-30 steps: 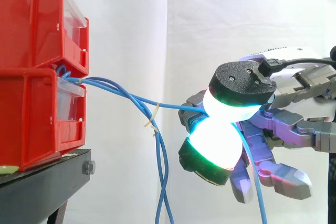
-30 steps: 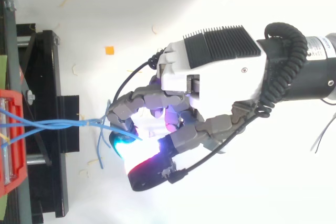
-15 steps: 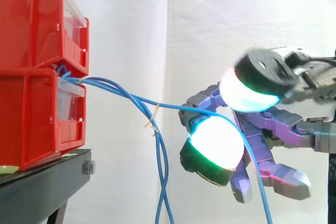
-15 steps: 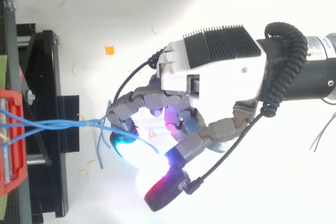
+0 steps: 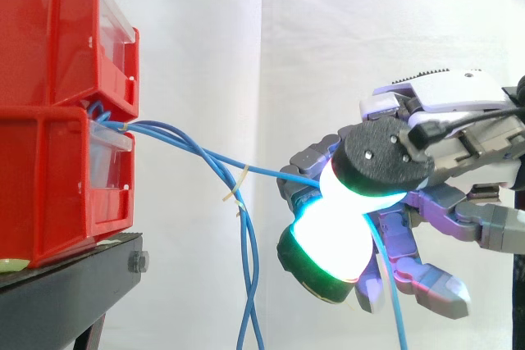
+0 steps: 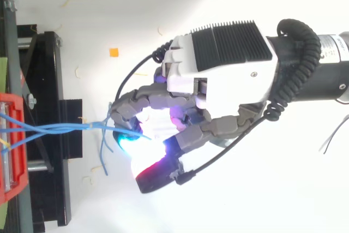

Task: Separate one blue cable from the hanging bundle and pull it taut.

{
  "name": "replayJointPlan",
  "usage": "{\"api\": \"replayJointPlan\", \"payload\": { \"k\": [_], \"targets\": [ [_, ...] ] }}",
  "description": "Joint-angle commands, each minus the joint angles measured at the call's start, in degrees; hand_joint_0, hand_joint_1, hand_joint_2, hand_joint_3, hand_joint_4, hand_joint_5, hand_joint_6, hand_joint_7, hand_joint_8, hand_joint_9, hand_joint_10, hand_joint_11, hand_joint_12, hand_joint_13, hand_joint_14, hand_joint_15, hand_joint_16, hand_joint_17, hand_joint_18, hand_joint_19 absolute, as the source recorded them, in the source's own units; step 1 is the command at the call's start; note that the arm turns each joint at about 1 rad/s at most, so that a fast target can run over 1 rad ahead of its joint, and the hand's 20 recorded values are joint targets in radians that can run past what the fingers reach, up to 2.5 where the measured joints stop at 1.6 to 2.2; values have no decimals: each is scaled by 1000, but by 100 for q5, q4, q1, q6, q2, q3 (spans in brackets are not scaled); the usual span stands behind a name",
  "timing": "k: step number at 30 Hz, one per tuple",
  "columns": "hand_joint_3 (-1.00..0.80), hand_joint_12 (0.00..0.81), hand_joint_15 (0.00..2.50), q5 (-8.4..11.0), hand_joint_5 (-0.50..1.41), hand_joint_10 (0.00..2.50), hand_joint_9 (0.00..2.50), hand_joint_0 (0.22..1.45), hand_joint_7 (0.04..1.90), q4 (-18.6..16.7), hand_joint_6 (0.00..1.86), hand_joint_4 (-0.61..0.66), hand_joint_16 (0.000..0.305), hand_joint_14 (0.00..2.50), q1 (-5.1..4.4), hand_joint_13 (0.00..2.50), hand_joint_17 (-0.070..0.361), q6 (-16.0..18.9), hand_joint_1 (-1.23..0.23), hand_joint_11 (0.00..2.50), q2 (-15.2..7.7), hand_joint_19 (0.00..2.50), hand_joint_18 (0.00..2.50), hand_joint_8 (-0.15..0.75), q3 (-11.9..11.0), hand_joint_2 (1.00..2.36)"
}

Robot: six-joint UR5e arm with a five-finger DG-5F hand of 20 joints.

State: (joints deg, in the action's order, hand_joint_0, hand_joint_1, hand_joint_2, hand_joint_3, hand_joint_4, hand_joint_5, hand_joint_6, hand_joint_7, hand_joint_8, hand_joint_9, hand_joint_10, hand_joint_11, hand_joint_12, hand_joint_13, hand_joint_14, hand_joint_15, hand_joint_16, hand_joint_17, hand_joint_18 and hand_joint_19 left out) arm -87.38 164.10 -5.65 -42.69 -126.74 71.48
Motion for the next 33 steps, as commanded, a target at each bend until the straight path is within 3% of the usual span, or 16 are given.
{"api": "replayJointPlan", "payload": {
  "k": [1,9,16,19,20,22,24,25,27,30,33],
  "targets": [
    [-270,267,761,10,138,27,2141,715,1274,17,503,143,44,25,12,1510,98,-530,-595,644,0,723,879,57,-20,1017],
    [-213,267,758,-7,139,29,2119,714,1280,52,503,110,43,25,29,1490,97,-1285,-619,674,0,722,862,101,-143,1021],
    [-130,256,756,-7,139,26,2100,703,1273,44,504,95,42,25,29,1476,94,-1347,-655,656,0,719,853,110,-143,1024],
    [-130,256,758,-25,127,27,2078,702,1224,44,506,104,42,25,29,1468,94,-1549,-657,637,0,710,843,104,-143,1024],
    [-131,257,755,-25,122,26,2074,701,1192,44,506,114,42,24,29,1462,94,-1734,-657,648,0,711,840,110,-143,1024],
    [-141,255,760,-60,118,26,2071,703,1178,44,506,128,42,26,29,1461,94,-2569,-658,647,0,712,839,112,-143,1023],
    [-137,255,759,-86,115,28,2069,702,1165,44,506,130,42,26,29,1460,94,-2999,-659,644,0,712,831,113,-143,1024],
    [-134,258,755,-130,115,26,2067,701,1165,52,506,130,42,25,29,1460,94,-3535,-660,639,0,712,831,113,-152,1025],
    [-133,254,757,-166,114,28,2064,701,1156,52,506,138,42,25,38,1456,94,-4054,-659,638,0,711,826,113,-152,1023],
    [-138,251,763,-192,113,26,2063,702,1156,52,506,133,42,25,38,1452,94,-4502,-659,641,0,714,820,119,-152,1023],
    [-134,256,758,-253,113,27,2061,701,1155,96,506,133,42,26,47,1454,94,-4529,-659,639,0,705,820,113,-187,1023]
  ]
}}
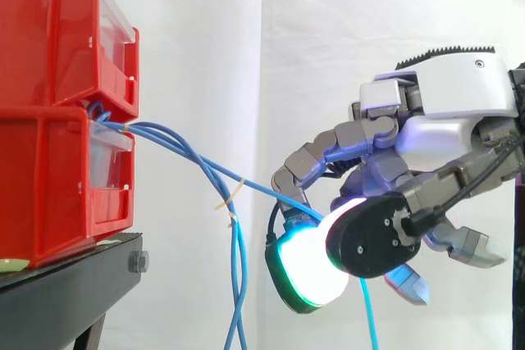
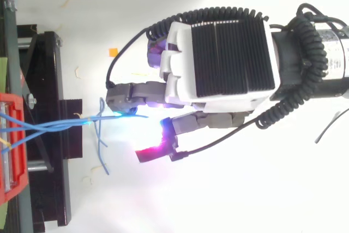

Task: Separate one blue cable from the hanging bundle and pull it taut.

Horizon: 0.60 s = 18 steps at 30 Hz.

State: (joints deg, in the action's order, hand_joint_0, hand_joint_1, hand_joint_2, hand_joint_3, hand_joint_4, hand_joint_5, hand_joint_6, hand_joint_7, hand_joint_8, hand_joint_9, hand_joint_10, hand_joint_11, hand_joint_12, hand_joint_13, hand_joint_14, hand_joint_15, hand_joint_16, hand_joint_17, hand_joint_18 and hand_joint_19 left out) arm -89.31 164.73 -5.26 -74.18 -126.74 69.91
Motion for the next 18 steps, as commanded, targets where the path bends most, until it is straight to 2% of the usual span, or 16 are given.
{"api": "replayJointPlan", "payload": {
  "k": [1,3,4,7,8,9,12,18],
  "targets": [
    [-138,256,759,-140,113,26,2061,702,1155,86,506,132,42,25,16,1453,94,-1398,-660,645,0,712,818,113,-65,1023],
    [-135,255,763,-219,113,28,2059,701,1150,156,506,132,42,25,25,1453,95,-1424,-660,654,0,714,819,114,-109,1023],
    [-139,258,762,-342,113,26,2062,702,1155,279,506,133,42,24,34,1454,94,-1512,-660,648,0,713,818,120,-170,1023],
    [-140,252,756,-430,113,28,2063,702,1151,385,506,131,42,24,51,1452,94,-1617,-660,647,0,714,819,108,-232,1023],
    [-141,257,759,-579,113,28,2062,701,1152,692,506,134,42,26,69,1453,95,-1890,-660,645,0,714,819,112,-364,1022],
    [-145,258,765,-632,113,26,2063,702,1152,903,506,132,42,24,87,1453,95,-1995,-659,648,0,706,820,114,-434,1022],
    [-144,254,758,-641,113,28,2062,702,1152,1334,506,133,42,26,122,1455,94,-2031,-659,653,0,715,818,114,-566,1023],
    [-150,258,761,-649,113,29,2064,702,1157,1756,506,134,42,24,157,1455,95,-1995,-656,653,0,715,817,116,-715,1022]
  ]
}}
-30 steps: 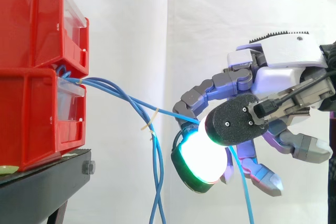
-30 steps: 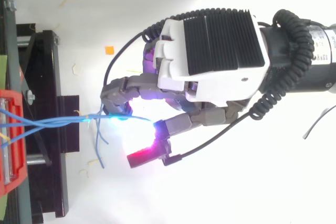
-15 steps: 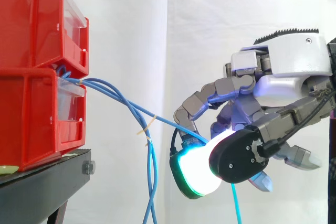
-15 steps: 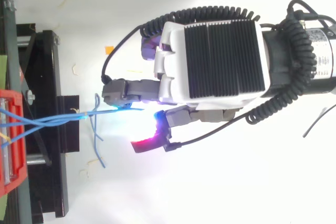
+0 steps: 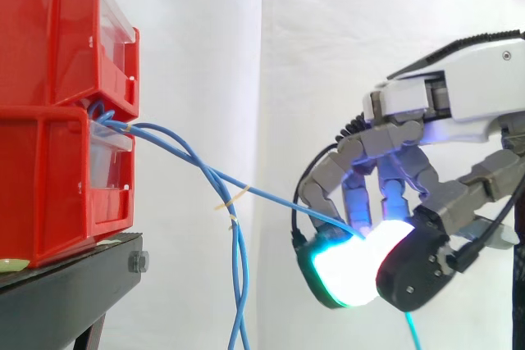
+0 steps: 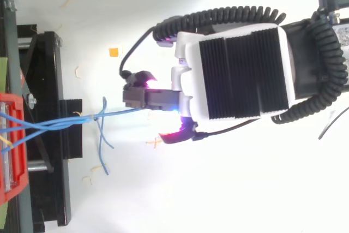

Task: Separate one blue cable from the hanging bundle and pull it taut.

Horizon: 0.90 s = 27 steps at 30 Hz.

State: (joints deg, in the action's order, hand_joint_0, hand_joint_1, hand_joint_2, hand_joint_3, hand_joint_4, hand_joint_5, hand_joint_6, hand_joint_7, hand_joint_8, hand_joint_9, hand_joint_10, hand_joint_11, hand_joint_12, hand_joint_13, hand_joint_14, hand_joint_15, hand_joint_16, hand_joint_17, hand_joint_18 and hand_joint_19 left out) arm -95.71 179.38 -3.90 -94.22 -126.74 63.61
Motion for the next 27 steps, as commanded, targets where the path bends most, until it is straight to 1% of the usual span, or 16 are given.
{"api": "replayJointPlan", "payload": {
  "k": [1,6,12,14,15,18,19,21,27],
  "targets": [
    [-154,255,763,-9,113,26,2066,703,1157,422,506,133,42,25,47,1453,95,53,-657,642,35,715,816,114,-147,1022],
    [-158,256,755,-9,112,28,2060,703,1156,431,506,140,42,25,65,1456,95,53,-657,652,70,706,816,114,-191,1022],
    [-162,254,765,-18,112,28,2067,703,1157,431,506,139,42,24,82,1451,94,36,-657,654,79,715,813,119,-305,1022],
    [-167,257,766,-88,112,26,2063,703,1153,431,506,138,42,24,82,1452,95,9,-657,649,70,708,814,119,-358,1022],
    [-167,254,764,-176,111,28,2063,703,1157,431,506,138,42,24,100,1452,94,-96,-656,655,70,715,813,113,-393,1021],
    [-166,254,765,-519,112,28,2064,703,1154,413,506,140,42,25,135,1451,94,-307,-657,655,70,708,813,113,-516,1022],
    [-166,252,756,-519,111,28,2064,703,1158,413,506,141,42,25,135,1452,94,-307,-656,651,70,709,812,119,-516,1021],
    [-167,252,758,-703,111,26,2063,703,1157,405,506,140,42,26,153,1451,95,-334,-657,654,70,709,813,119,-587,1021],
    [-176,252,763,-756,111,29,2058,704,1155,396,506,125,42,25,170,1451,95,-342,-657,651,70,715,813,119,-666,1021]
  ]
}}
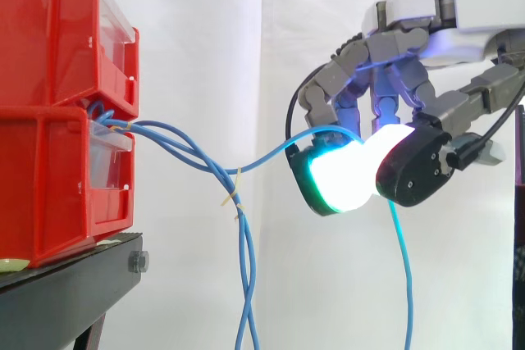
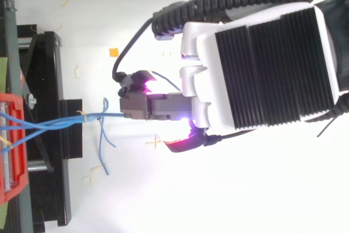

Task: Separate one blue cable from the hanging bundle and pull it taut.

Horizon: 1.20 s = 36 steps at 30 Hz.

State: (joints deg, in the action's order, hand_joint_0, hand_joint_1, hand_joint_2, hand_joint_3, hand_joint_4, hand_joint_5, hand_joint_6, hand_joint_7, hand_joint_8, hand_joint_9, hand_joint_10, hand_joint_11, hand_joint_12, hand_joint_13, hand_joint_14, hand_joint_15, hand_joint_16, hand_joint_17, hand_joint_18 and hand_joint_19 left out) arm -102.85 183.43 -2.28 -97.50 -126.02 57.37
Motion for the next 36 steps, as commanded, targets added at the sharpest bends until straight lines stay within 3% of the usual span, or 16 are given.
{"api": "replayJointPlan", "payload": {
  "k": [1,8,12,16,18,25,36],
  "targets": [
    [-189,253,765,-42,111,26,2058,704,1162,-18,506,132,42,24,17,1450,95,-15,-656,647,-1,716,812,113,-41,1021],
    [-307,250,767,-33,120,28,2064,695,1218,-71,505,137,42,27,17,1451,95,-6,-676,656,-1,716,814,115,-41,1014],
    [-448,261,771,-7,122,28,2070,587,1248,-71,505,150,45,26,26,1458,100,29,-644,648,-1,718,802,111,-41,1005],
    [-475,265,761,-7,122,26,2065,575,1251,-62,505,150,46,25,26,1460,103,117,-633,640,-1,717,799,113,-41,1002],
    [-318,254,762,-7,126,28,2086,711,1268,-62,505,150,43,25,26,1473,98,223,-672,653,-1,718,808,105,-41,1014],
    [-218,258,752,-7,131,28,2086,720,1292,-62,505,150,43,26,0,1462,97,592,-693,661,-1,713,809,104,-41,1019],
    [-231,263,759,11,133,27,2083,736,1299,-44,505,175,43,25,-35,1451,96,1400,-705,671,-1,709,808,101,-41,1016]
  ]
}}
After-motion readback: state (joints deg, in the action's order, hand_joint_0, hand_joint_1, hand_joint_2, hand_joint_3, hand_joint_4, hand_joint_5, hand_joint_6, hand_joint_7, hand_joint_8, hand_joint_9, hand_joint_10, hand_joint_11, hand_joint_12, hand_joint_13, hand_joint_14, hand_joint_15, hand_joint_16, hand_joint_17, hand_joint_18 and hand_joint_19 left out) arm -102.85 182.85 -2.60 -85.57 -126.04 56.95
